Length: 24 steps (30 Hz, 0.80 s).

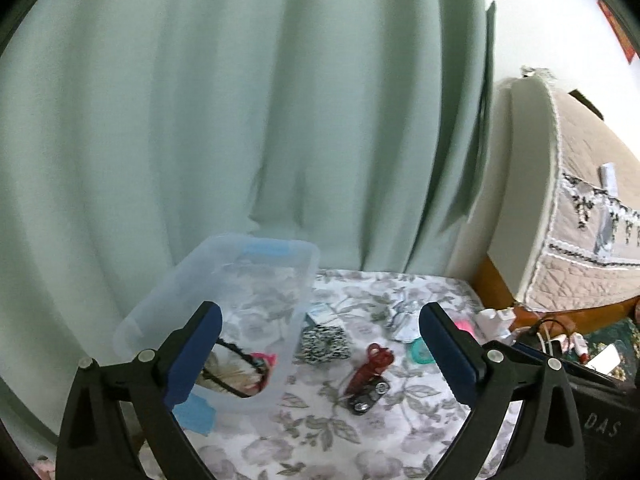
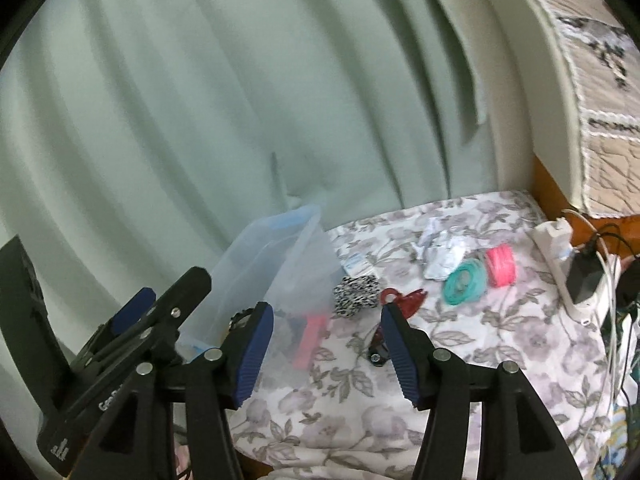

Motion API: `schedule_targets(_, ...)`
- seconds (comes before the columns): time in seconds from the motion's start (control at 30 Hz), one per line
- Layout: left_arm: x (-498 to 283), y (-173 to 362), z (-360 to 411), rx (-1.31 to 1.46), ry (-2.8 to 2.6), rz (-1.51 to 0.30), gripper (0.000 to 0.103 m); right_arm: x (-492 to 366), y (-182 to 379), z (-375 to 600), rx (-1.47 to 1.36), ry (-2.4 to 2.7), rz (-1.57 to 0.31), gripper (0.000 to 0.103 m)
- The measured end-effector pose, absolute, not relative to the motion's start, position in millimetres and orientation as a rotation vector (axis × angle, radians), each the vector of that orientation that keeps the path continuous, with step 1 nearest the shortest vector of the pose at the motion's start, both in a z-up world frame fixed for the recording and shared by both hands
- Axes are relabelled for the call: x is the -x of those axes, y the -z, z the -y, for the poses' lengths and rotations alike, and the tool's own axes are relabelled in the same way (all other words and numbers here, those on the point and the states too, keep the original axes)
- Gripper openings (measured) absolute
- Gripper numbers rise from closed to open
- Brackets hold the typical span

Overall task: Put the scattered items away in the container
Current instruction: 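Withdraw both open tools from the box toward the remaining items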

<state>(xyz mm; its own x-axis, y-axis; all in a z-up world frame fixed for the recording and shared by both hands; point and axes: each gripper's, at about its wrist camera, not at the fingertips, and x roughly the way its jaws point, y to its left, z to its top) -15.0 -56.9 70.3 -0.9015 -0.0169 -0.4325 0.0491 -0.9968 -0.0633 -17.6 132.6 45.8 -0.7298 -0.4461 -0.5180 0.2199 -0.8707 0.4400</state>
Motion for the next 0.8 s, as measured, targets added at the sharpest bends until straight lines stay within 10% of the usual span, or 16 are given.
schedule_targets(0.8, 58.9, -14.7, 18.0, -0.994, 3.139, -0.197, 0.100, 44.8, 11.3, -187.2, -1.066, 2.594, 0.674, 0.061)
